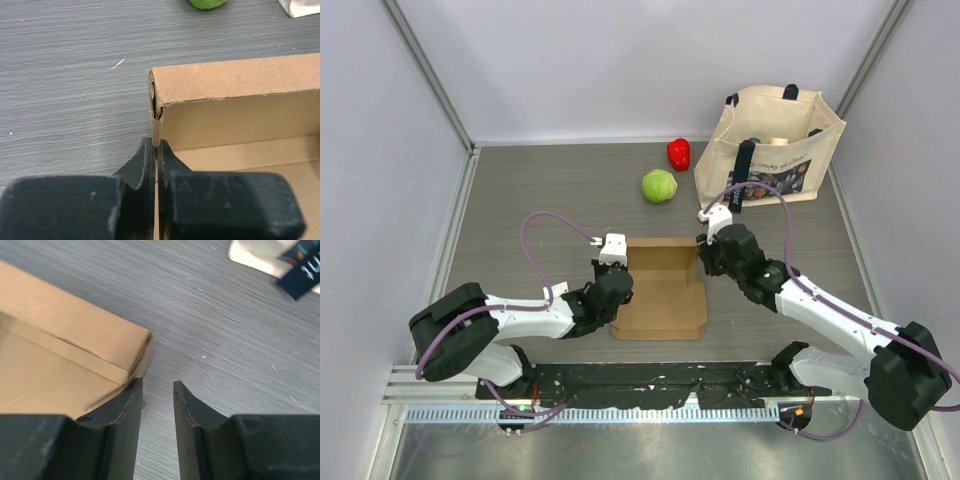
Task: Fold the paper box
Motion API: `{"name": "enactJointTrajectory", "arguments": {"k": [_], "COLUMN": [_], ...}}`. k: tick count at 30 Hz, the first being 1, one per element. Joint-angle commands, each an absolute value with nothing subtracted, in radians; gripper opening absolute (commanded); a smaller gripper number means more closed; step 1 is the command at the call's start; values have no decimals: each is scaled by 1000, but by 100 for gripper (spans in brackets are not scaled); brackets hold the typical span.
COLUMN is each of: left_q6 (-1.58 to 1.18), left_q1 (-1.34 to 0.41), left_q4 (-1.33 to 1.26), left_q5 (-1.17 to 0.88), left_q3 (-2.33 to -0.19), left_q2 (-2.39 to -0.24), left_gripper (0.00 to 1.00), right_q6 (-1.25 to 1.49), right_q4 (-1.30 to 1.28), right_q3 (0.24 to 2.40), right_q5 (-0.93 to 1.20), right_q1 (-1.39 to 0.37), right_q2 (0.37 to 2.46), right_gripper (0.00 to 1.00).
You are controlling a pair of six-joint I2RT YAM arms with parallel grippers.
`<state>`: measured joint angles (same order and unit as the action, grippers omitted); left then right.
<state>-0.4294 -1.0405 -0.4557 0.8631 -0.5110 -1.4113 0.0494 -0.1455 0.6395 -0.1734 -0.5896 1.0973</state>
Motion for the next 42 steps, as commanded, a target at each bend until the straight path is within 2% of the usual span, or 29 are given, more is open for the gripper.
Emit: {"name": "enactJointTrajectory", "arguments": {"k": [1,12,22,34,42], "left_q6": [-403,-394,-391,-387,-382], "left_q1": [-1046,-1046,-1046,-1046,-1046], "left_q4": [-523,-535,-546,-546,-564], "left_q5": [879,874,870,877,881], "left_q3": [-503,-488,-483,-466,-466], "left_q2": [-1385,-1367,-1364,-1339,-1347], "left_gripper": [0,0,0,0,0], "right_q6": [-46,-2,49,6,-31], "right_q4": [-80,-112,-12,322,626], "right_q3": [653,624,560,474,376], "right_q5": [-247,-218,-207,-311,-422], "right_q1": [-698,-710,-713,-732,-793], "right_q2": [1091,1063,983,1120,1210], "right_gripper": [38,41,44,46,42]}}
